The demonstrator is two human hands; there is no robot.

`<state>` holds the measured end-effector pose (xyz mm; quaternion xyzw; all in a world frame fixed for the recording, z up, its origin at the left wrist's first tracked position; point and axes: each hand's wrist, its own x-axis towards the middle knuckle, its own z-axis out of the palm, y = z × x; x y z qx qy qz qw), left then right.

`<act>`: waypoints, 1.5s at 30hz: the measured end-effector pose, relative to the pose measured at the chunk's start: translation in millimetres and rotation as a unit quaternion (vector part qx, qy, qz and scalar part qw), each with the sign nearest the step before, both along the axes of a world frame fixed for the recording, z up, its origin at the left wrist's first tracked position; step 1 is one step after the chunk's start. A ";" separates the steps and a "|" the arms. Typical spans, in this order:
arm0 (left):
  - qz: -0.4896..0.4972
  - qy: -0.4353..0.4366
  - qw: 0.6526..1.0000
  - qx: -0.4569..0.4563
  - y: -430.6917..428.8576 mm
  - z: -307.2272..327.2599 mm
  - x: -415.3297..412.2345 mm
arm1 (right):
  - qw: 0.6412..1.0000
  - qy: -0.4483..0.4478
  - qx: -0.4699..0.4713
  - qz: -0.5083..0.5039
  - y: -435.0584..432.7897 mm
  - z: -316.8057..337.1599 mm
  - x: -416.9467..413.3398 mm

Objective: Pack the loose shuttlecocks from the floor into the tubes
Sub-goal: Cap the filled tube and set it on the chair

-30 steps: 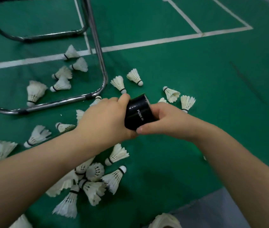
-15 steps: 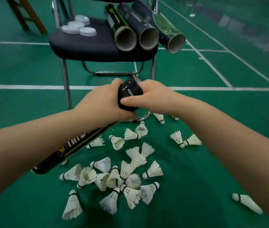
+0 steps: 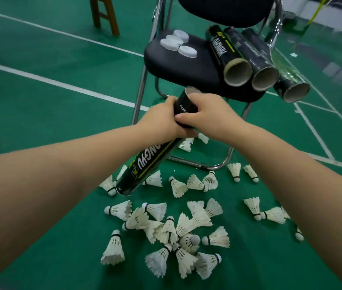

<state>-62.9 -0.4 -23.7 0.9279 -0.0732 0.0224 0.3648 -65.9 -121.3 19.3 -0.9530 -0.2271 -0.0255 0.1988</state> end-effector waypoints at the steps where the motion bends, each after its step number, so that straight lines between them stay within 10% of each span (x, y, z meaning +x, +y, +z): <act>1: 0.004 0.005 1.000 -0.001 2.8 -3.8 2.7 | 1.000 -0.002 -0.003 -0.001 4.0 -3.7 2.8; 35: 0.064 -0.014 0.982 -0.175 31.5 -37.1 42.3 | 0.998 0.006 -0.029 0.050 39.5 -37.8 57.3; 45: 0.082 -0.080 0.974 -0.198 42.0 -9.1 79.0 | 0.980 -0.177 0.085 0.039 51.9 -27.6 88.7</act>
